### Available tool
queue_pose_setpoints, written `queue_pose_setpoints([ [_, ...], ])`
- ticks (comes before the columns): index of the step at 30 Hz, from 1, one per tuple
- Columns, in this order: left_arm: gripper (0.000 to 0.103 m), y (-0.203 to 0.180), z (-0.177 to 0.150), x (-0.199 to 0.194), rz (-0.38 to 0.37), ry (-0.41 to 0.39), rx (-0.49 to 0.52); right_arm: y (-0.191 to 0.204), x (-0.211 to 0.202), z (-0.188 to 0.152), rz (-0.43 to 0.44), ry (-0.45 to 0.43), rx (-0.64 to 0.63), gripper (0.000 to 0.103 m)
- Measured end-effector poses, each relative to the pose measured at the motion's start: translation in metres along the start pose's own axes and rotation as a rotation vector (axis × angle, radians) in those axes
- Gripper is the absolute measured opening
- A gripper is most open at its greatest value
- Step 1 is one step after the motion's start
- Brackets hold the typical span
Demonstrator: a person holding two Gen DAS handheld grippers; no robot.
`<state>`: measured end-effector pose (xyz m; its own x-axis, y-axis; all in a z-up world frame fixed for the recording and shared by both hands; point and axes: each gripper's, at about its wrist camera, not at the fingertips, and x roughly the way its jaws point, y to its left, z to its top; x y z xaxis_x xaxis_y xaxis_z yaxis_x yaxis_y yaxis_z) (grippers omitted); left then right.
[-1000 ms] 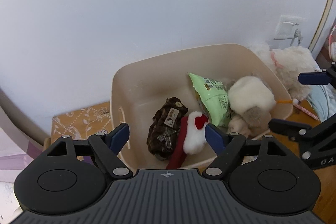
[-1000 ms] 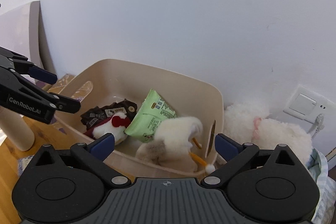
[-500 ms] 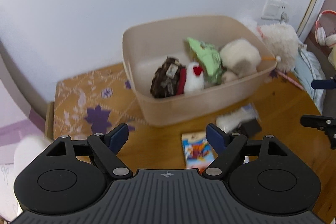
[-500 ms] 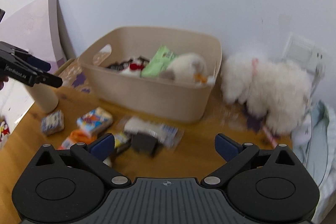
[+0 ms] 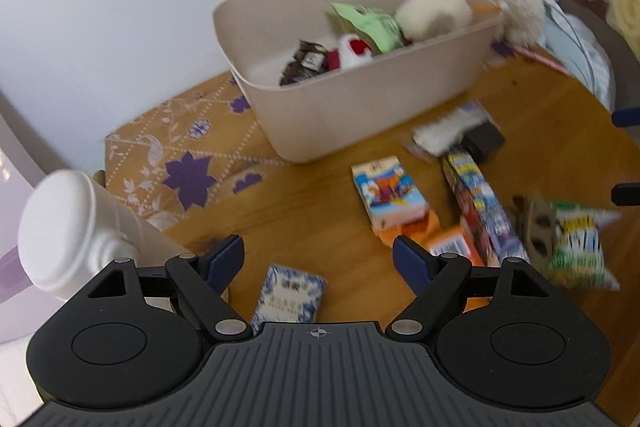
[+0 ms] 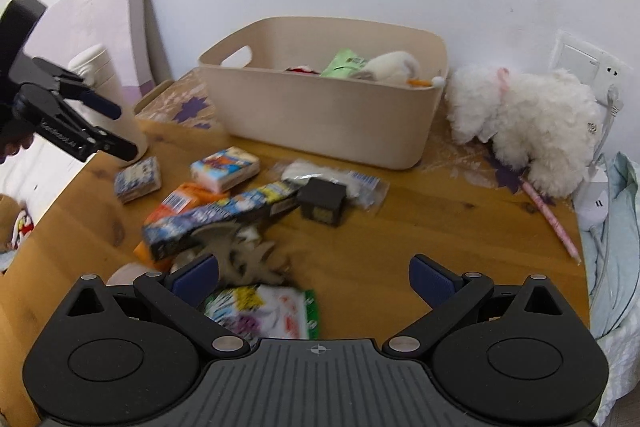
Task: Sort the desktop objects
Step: 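Move both tools back toward the remaining items on the table, then grasp the white snack bag with the right tool while the left grasps the blue tissue pack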
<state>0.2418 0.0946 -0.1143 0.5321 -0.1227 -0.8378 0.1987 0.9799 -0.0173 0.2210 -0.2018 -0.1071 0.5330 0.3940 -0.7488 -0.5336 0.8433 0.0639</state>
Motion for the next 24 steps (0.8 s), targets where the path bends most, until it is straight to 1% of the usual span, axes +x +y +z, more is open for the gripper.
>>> queue_pose_setpoints([
  [5,0.083,-0.007,-0.014,0.008,0.026,0.029,0.040,0.018,0.000,-0.012,-0.003,0.012,-0.057,0.103],
  [8,0.083,-0.008,-0.020,0.014,0.057,0.039,0.039,0.027,0.003,-0.018,-0.010,0.020,-0.089,0.103],
  [13,0.083,-0.010,-0.032,0.026,0.096,0.063,0.043,0.037,0.011,-0.027,0.003,0.050,-0.128,0.103],
  [16,0.083,-0.011,-0.039,0.035,0.109,0.084,0.051,0.043,0.018,-0.031,-0.001,0.070,-0.160,0.103],
  [19,0.083,-0.010,-0.045,0.044,0.110,0.108,0.048,0.044,0.024,-0.033,0.011,0.081,-0.151,0.103],
  [24,0.083,-0.004,-0.049,0.057,0.130,0.127,0.036,0.046,0.037,-0.035,-0.002,0.106,-0.149,0.103],
])
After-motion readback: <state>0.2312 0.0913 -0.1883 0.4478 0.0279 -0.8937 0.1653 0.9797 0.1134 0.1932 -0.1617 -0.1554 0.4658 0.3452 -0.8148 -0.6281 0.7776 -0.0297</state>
